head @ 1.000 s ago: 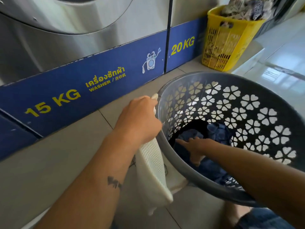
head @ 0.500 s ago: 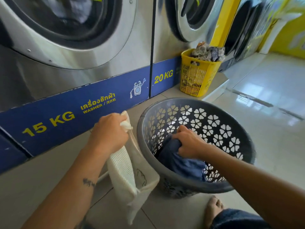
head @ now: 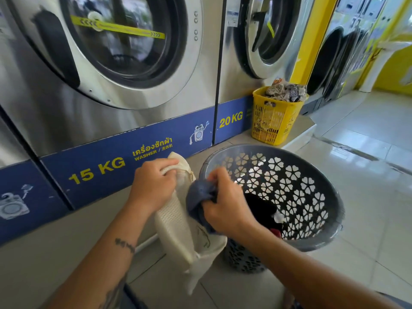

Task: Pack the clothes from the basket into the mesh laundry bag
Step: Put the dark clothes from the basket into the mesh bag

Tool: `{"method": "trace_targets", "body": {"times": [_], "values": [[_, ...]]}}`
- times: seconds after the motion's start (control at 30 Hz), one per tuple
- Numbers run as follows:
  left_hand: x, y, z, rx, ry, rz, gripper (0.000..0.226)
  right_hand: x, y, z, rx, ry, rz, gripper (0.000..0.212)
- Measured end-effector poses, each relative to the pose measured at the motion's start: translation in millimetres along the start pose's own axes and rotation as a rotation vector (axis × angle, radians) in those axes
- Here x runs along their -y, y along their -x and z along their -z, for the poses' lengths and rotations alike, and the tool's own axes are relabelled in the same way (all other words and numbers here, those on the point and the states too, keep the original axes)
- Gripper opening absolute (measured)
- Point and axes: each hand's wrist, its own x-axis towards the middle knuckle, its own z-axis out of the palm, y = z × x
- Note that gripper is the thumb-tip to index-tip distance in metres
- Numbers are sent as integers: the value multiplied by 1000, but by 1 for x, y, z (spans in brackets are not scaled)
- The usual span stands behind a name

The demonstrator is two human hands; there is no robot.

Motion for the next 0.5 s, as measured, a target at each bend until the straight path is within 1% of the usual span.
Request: {"method": "trace_targets", "body": {"times": [0.03,0.1,0.13,0.17,0.2,0.23,0.27,0.33,0.37,0.4,0.43,0.47,0.5], "values": [[0,1,1,13,8,-1,33,-2,3,-5,110,48,-2,37],[1,3,2,37,4,-12,31,-5,4,-6,393,146,26,49],[2,4,2,44,-6,-13,31,-8,2,-3,513,133,31,51],[2,4,3,48,-13,-11,31,-9,1,0,577,83,28,50],[3,3,3,49,-15,-2,30,-10,-1,4,577,49,23,50],[4,3,3,49,-15,5,30,-11,-1,8,534,38,24,50],[4,2,3,50,-13,10,30,-12,-3,11,449,60,46,49],[3,1,1,58,-13,6,31,-14,-7,16,212,183,148,41],[2,1,0,64,-17,2,32,-21,-11,17,149,247,163,43],[1,1,-1,72,-24,0,33,-29,-16,19,161,296,109,53],[1,1,-3,79,-34,-6,34,-37,-19,20,235,311,9,70],[0,1,-5,84,-46,-12,34,-44,-20,22,334,264,-112,83],[-1,1,-7,87,-59,-19,34,-53,-21,22,421,152,-224,89]]}}
